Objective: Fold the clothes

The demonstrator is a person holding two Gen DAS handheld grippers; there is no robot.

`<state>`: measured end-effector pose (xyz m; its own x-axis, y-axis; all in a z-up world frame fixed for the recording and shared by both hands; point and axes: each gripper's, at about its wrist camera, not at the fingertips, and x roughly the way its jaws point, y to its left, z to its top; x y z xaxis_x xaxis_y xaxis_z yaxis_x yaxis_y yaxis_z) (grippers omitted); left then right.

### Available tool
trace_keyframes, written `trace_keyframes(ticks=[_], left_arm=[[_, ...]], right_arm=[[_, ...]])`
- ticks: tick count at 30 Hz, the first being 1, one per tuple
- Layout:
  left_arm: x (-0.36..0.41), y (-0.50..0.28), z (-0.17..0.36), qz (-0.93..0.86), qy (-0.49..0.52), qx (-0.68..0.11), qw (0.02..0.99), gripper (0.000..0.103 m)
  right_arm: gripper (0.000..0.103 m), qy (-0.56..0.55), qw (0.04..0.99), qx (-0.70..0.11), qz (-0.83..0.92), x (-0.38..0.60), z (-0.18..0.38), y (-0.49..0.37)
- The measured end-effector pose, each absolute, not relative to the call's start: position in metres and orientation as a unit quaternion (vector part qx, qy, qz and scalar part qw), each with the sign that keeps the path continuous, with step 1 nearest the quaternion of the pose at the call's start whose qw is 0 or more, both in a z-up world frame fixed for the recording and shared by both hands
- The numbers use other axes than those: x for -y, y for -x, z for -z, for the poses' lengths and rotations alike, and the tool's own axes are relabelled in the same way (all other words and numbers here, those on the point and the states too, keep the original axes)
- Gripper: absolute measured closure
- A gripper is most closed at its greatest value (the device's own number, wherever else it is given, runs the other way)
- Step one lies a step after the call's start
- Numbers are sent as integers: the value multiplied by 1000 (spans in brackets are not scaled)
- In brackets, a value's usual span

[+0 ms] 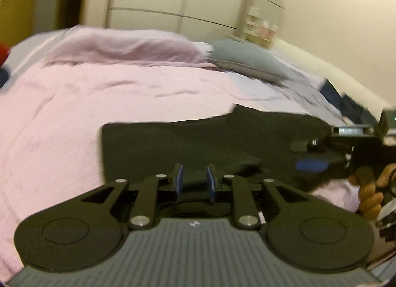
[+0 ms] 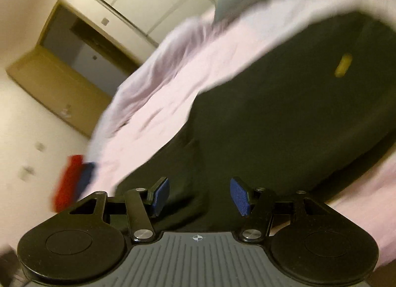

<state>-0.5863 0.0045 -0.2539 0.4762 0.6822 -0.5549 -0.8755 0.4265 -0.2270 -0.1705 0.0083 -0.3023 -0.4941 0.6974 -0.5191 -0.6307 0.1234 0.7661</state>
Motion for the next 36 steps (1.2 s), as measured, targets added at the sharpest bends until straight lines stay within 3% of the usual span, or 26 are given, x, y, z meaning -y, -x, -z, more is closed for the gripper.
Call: trace_keyframes(ticks=[3, 11, 12, 13, 14, 18, 19, 22, 28, 29, 30, 31, 36], left_arm=[[-12, 611, 261, -497, 281, -187, 799, 89], [-23, 635, 278, -489, 319, -161, 796, 85], [-23, 636, 280, -488, 323, -158, 795, 85], [-23, 639, 281, -488, 327, -155, 794, 84], [-24, 640, 283, -488, 329, -153, 794, 84], [-25, 645, 286, -490, 338, -144, 790, 82], [-25, 646, 287, -491, 339, -143, 789, 81], [-26, 646, 288, -492, 339, -143, 789, 80], [-28, 646, 289, -488, 337, -144, 792, 80], [-28, 646, 290, -487, 339, -144, 792, 79], [-29, 647, 291, -488, 340, -143, 791, 78], [-30, 647, 291, -490, 340, -144, 790, 78], [-36, 647, 294, -496, 334, -156, 786, 78]], right_arm=[[44, -51, 464, -638, -613, -24, 321, 182], [45, -32, 493, -606, -624, -38, 317, 208], [51, -29, 497, -601, -626, -40, 316, 212], [78, -27, 501, -596, -627, -41, 316, 215], [87, -24, 505, -591, -629, -43, 315, 218], [87, -22, 514, -584, -628, -45, 315, 226], [83, -31, 510, -597, -619, -41, 319, 223], [37, -84, 500, -634, -584, -27, 337, 212], [37, -86, 505, -622, -593, -44, 341, 214], [47, -72, 511, -614, -597, -49, 340, 218], [63, -58, 518, -606, -601, -54, 339, 223], [96, -56, 513, -597, -614, -54, 337, 225], [98, -52, 526, -463, -711, -27, 295, 237]])
